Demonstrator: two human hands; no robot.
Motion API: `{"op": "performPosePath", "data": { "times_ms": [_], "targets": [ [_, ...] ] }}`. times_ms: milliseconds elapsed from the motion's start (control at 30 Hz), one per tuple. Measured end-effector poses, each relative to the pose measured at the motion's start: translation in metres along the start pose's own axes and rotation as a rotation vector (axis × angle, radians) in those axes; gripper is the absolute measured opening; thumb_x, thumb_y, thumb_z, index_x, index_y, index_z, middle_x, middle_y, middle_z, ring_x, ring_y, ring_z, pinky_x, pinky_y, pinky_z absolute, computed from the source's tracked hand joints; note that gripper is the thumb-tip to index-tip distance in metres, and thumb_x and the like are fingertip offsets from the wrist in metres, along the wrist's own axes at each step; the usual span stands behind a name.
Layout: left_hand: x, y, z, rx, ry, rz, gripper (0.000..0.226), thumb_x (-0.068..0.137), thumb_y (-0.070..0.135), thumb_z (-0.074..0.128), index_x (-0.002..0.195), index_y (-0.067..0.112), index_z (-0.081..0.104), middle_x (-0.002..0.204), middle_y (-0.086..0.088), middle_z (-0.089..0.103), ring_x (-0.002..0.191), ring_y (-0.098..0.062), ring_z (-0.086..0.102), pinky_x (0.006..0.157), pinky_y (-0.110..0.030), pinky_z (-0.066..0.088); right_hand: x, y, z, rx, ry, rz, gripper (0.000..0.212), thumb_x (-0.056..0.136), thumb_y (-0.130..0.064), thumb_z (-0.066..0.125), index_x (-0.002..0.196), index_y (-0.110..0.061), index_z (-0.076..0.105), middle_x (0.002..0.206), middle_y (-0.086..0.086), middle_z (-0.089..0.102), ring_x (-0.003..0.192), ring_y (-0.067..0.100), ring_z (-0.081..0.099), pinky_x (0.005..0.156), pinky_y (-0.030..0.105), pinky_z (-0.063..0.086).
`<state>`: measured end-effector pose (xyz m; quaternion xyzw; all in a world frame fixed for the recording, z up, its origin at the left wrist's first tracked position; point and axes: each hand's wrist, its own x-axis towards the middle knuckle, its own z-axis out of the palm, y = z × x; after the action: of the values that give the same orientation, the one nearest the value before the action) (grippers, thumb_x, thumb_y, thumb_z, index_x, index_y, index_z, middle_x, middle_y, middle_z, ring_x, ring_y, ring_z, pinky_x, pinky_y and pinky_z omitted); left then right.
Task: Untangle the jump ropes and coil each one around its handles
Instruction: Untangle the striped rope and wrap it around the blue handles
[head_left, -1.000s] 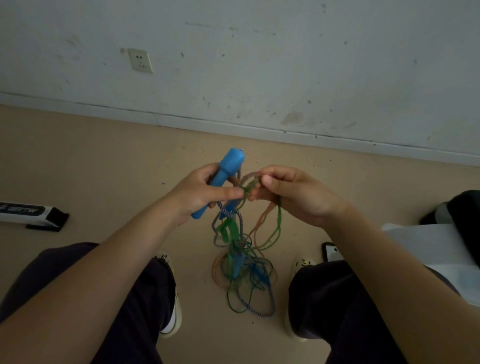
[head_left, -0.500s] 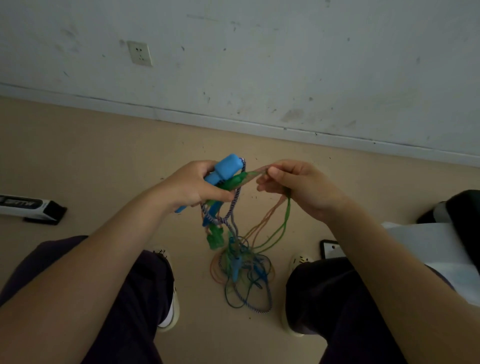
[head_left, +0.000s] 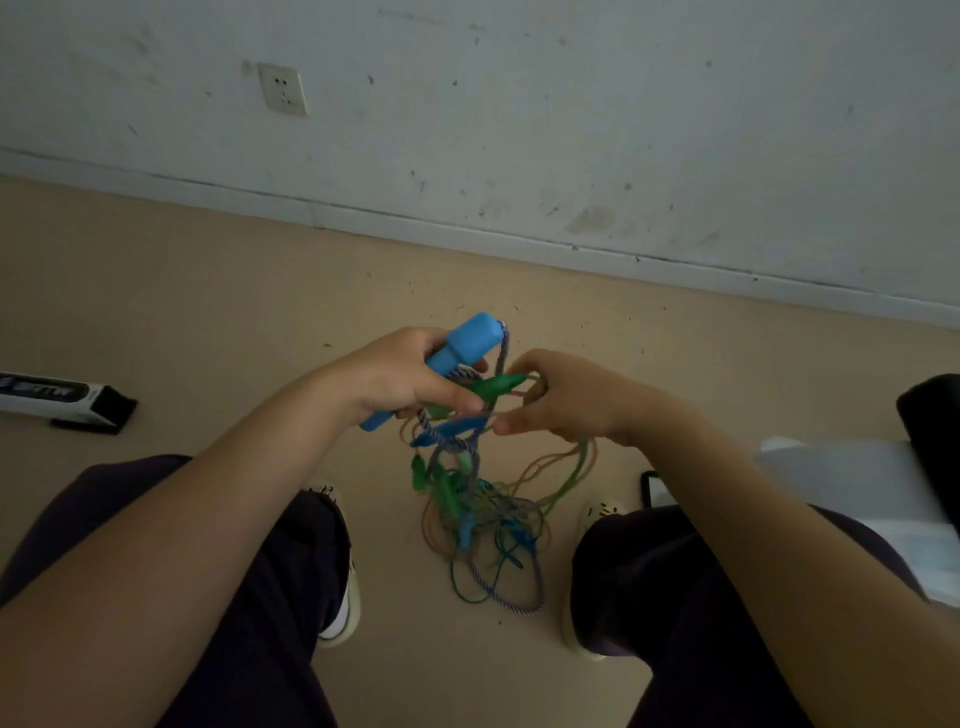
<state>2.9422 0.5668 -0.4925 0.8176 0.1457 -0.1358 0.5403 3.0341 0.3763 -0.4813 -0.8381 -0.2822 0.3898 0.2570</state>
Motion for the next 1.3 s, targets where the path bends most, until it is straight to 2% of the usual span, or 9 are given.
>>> {"op": "performPosePath", "data": {
  "times_ms": [167,400,500,567,667,767,967,1133,1300],
  "targets": [
    [0.003,-0.011,-0.010,-0.189,0.156,-0.037,0.026,0.083,0.015,0.078,0.106,0.019,0.069,0.085,-0.012,0.069,0.046,-0.009,0.042,0.044,-0.024,0.036,-0.007,0.012,-0.017,-0.260,0.008,-0.020,0.045,0.076,-0.056,0.073,0.086,-0.012,0.071,0.064,0.000,0.051,0.056,0.014,0.044,0.058,0.028,0.036],
    [0.004,-0.012,-0.004,-0.265,0.210,-0.059,0.017,0.092,0.018,0.068,0.108,0.012,0.068,0.085,-0.001,0.072,0.050,-0.010,0.047,0.043,-0.024,0.037,-0.010,0.011,-0.024,0.798,-0.039,-0.319,0.042,0.094,-0.045,0.048,0.106,-0.009,0.066,0.048,-0.006,0.024,0.040,0.009,0.016,0.042,0.024,0.013],
    [0.005,-0.010,-0.006,-0.360,0.266,-0.080,0.017,0.096,0.022,0.065,0.111,0.014,0.066,0.097,-0.003,0.072,0.052,-0.013,0.053,0.045,-0.025,0.038,-0.009,0.014,-0.029,0.994,-0.043,-0.453,0.035,0.099,-0.036,0.042,0.122,-0.017,0.061,0.048,-0.008,0.025,0.039,0.006,0.019,0.043,0.027,0.012],
    [0.005,-0.010,-0.007,-0.409,0.272,-0.085,0.020,0.097,0.024,0.063,0.116,0.016,0.065,0.105,-0.003,0.073,0.054,-0.014,0.055,0.046,-0.025,0.039,-0.009,0.015,-0.034,1.016,0.090,-0.477,0.029,0.103,-0.031,0.039,0.112,-0.015,0.060,0.051,-0.006,0.029,0.041,0.008,0.026,0.043,0.025,0.020],
    [0.004,-0.010,-0.007,-0.413,0.285,-0.066,0.019,0.096,0.022,0.063,0.113,0.017,0.067,0.105,-0.003,0.074,0.055,-0.014,0.055,0.047,-0.026,0.040,-0.001,0.023,-0.035,0.980,0.444,-0.278,0.026,0.105,-0.025,0.041,0.102,-0.010,0.062,0.060,-0.001,0.045,0.051,0.013,0.043,0.052,0.025,0.040],
    [0.001,-0.008,-0.006,-0.415,0.273,-0.033,0.016,0.095,0.019,0.063,0.110,0.014,0.068,0.100,-0.003,0.074,0.054,-0.015,0.054,0.047,-0.026,0.040,0.006,0.028,-0.030,0.742,0.607,-0.072,0.032,0.105,-0.024,0.042,0.122,-0.005,0.060,0.080,0.006,0.062,0.064,0.017,0.059,0.064,0.030,0.052],
    [-0.006,-0.001,-0.002,-0.373,0.189,0.053,0.019,0.095,0.021,0.063,0.112,0.013,0.067,0.099,-0.002,0.075,0.052,-0.013,0.052,0.046,-0.024,0.039,0.004,0.015,-0.014,0.064,0.535,0.120,0.072,0.094,-0.037,0.061,0.152,-0.009,0.029,0.151,0.013,0.038,0.124,0.025,0.047,0.098,0.036,0.040],
    [-0.009,0.003,0.001,-0.393,0.065,0.116,0.025,0.095,0.022,0.061,0.116,0.009,0.065,0.102,-0.006,0.074,0.047,-0.012,0.047,0.043,-0.023,0.035,0.001,0.009,-0.004,-0.079,0.525,-0.090,0.077,0.081,-0.045,0.074,0.145,-0.026,0.037,0.150,0.006,0.034,0.134,0.022,0.039,0.103,0.031,0.033],
    [-0.011,0.005,0.004,-0.465,-0.033,0.215,0.028,0.090,0.027,0.065,0.113,0.011,0.065,0.098,-0.007,0.072,0.043,-0.011,0.044,0.042,-0.023,0.034,0.002,-0.001,0.009,0.004,0.190,-0.189,0.084,0.075,-0.043,0.081,0.144,-0.023,0.037,0.137,-0.004,0.054,0.124,0.012,0.052,0.101,0.028,0.040]
  ]
}}
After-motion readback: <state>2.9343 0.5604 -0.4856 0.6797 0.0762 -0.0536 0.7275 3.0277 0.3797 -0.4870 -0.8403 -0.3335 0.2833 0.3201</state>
